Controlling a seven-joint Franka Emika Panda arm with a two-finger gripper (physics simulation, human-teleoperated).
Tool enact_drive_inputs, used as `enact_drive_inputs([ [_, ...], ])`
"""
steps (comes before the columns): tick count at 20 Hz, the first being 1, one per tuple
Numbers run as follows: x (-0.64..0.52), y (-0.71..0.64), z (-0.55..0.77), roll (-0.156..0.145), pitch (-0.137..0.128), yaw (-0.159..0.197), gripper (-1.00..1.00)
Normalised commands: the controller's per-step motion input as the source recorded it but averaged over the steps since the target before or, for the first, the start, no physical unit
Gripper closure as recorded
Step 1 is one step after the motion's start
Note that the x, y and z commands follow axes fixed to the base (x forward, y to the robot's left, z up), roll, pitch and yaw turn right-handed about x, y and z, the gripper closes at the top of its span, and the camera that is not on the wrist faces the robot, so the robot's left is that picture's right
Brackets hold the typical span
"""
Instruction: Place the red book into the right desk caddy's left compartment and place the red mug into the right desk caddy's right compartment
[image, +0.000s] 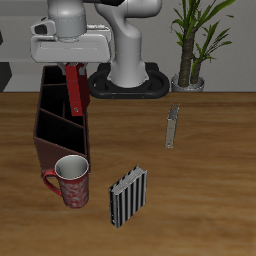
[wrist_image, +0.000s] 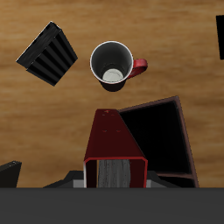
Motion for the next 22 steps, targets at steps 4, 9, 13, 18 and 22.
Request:
enact_drive_inputs([
  [4, 0.04, -0.25, -0.02, -0.013, 0.024, -0.038, 1.0],
  [9, 0.04, -0.22, -0.04, -0.007, 0.019, -0.018, 1.0],
  [13, -0.03, -0.09, 0.0, -0.002, -0.016, -0.002, 1.0],
  [18, -0.13, -0.21, -0.11, 0.002, 0.003, -0.019, 1.0],
  [22, -0.02, -0.04, -0.02, -0.003, -0.001, 0.006, 1.0],
])
